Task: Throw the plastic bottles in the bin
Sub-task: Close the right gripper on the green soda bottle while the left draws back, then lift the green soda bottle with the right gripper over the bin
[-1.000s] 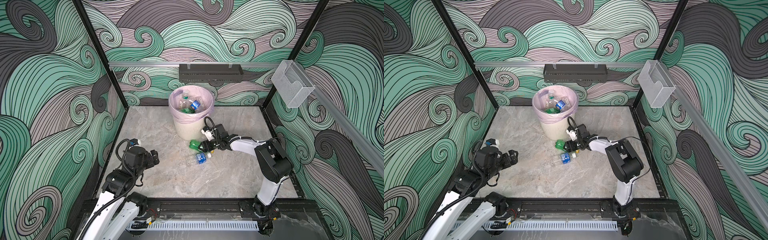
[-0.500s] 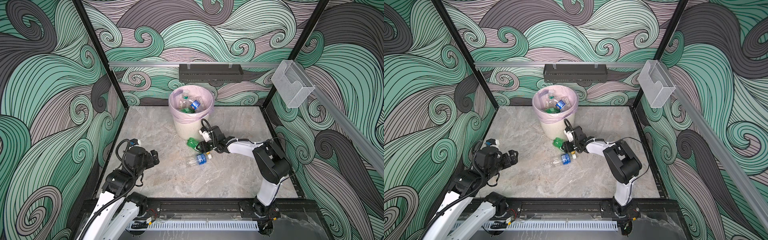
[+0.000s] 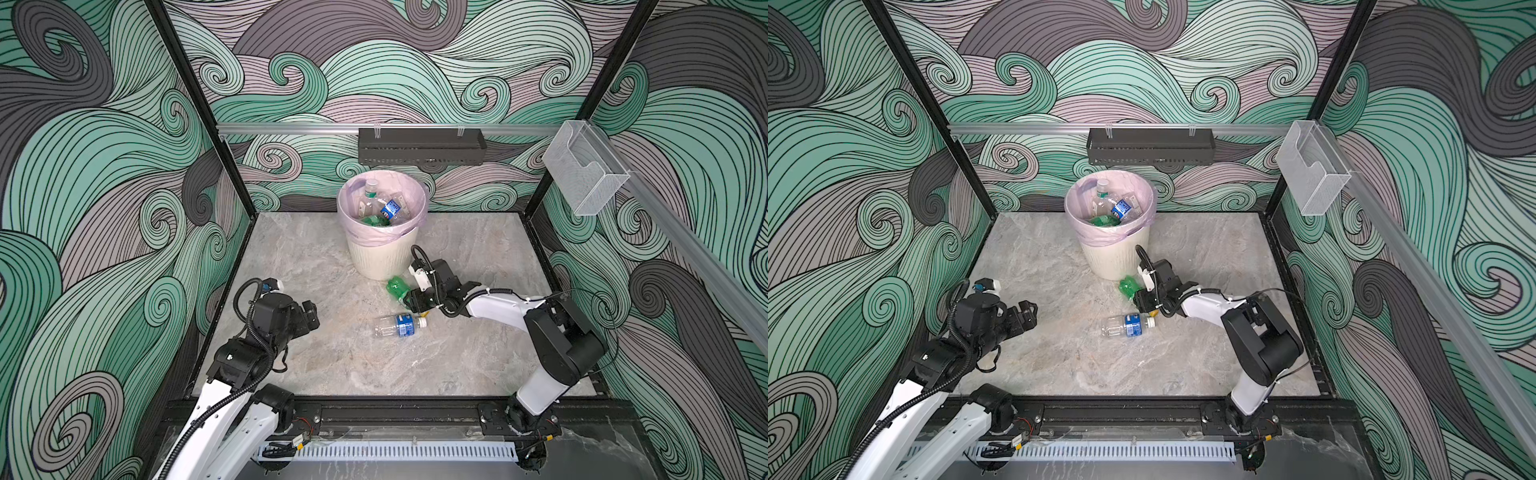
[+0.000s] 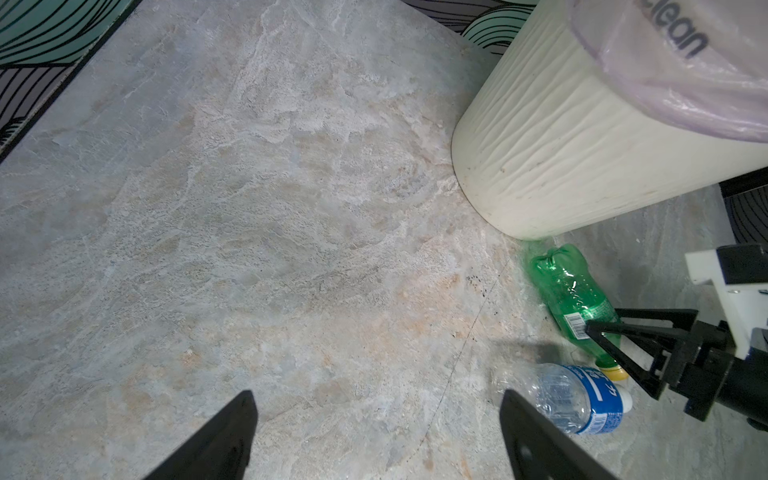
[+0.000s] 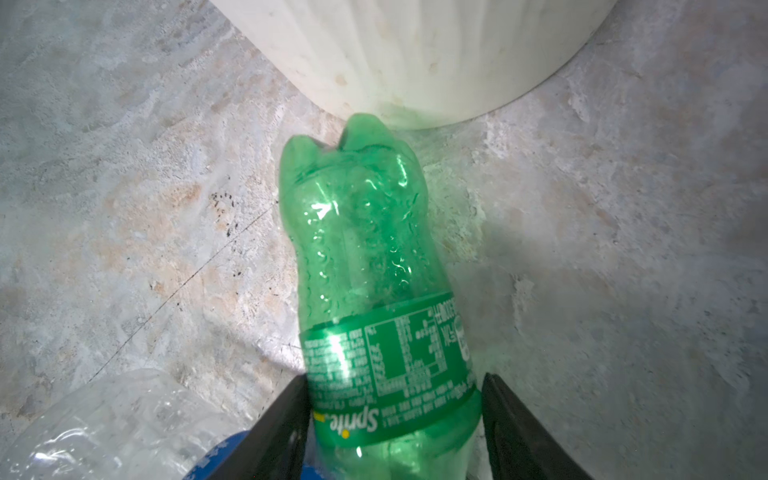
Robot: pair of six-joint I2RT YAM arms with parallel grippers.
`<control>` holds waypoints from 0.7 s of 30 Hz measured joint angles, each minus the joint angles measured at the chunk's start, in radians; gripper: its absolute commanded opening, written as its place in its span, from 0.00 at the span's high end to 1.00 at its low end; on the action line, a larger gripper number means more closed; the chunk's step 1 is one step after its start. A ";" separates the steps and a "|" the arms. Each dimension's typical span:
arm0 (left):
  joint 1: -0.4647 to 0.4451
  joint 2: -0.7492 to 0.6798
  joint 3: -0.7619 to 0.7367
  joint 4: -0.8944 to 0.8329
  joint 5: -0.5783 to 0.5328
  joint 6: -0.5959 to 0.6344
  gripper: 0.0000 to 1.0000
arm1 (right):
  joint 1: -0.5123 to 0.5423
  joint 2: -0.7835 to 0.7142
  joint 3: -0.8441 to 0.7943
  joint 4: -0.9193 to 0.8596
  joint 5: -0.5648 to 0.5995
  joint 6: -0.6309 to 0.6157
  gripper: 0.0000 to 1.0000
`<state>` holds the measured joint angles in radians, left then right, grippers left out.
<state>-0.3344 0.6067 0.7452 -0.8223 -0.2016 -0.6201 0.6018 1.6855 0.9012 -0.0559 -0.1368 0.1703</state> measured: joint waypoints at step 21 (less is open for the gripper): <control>0.000 -0.002 0.000 0.006 -0.005 0.000 0.07 | -0.005 0.169 0.099 0.046 0.033 -0.008 0.34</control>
<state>-0.3344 0.6044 0.7452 -0.8162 -0.2066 -0.6205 0.5972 1.8545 1.0004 -0.0101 -0.1040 0.1623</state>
